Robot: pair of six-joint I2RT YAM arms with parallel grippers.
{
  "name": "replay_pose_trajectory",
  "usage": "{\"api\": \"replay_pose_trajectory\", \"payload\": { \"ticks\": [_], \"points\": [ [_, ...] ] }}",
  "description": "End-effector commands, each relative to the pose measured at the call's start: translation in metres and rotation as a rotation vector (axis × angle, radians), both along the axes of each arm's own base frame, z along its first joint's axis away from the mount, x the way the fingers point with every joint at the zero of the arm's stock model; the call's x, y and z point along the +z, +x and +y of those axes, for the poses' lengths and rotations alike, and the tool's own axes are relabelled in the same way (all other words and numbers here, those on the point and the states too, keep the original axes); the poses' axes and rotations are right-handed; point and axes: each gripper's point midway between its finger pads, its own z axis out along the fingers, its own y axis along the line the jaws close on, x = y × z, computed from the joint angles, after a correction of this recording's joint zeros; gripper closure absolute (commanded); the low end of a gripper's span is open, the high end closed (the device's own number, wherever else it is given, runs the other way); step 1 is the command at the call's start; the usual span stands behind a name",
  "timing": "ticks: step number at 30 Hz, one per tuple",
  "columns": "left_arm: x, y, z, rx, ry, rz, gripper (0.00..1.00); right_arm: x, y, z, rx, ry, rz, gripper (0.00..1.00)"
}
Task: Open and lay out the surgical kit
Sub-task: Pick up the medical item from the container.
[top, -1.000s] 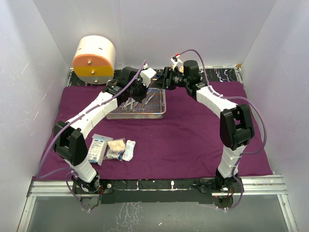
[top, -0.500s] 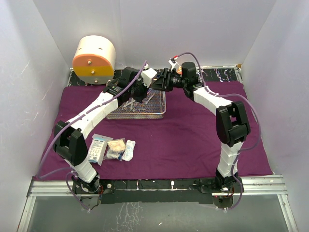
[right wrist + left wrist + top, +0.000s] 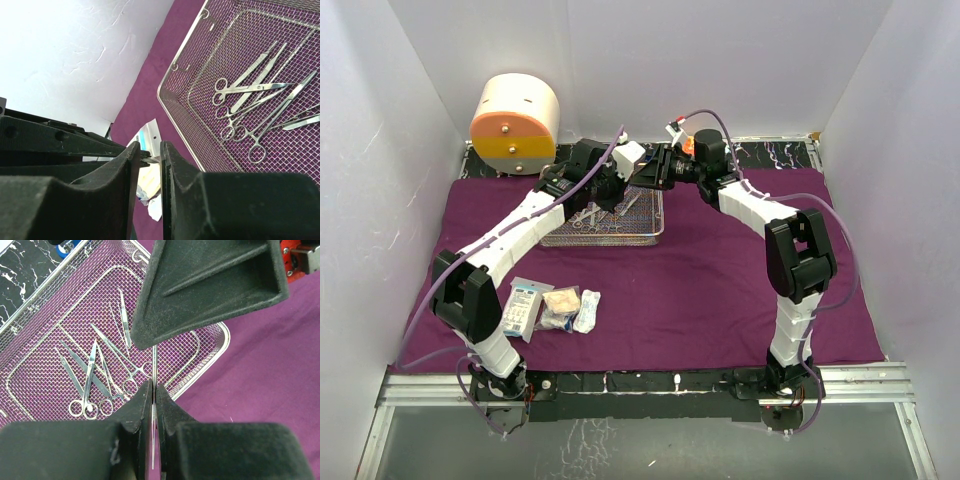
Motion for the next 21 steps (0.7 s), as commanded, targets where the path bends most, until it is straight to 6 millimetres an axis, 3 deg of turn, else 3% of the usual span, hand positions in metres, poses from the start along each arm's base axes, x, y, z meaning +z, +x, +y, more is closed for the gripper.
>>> {"api": "replay_pose_trajectory", "payload": {
  "ticks": [1,8,16,21],
  "points": [
    [0.020,0.002,-0.002,0.000,-0.018,-0.048,1.00,0.008,-0.001,0.005,0.020,0.025,-0.056,0.80],
    [0.019,0.001,-0.001,0.000,-0.014,-0.047,1.00,0.006,-0.002,0.006,0.022,0.022,-0.056,0.84],
    [0.020,0.000,-0.001,-0.003,-0.018,-0.045,1.00,0.003,-0.002,0.006,0.021,0.015,-0.055,0.97],
    [0.017,-0.011,-0.008,-0.063,-0.039,-0.017,0.97,0.009,0.001,0.004,0.023,0.001,-0.098,1.00]
  ]
}}
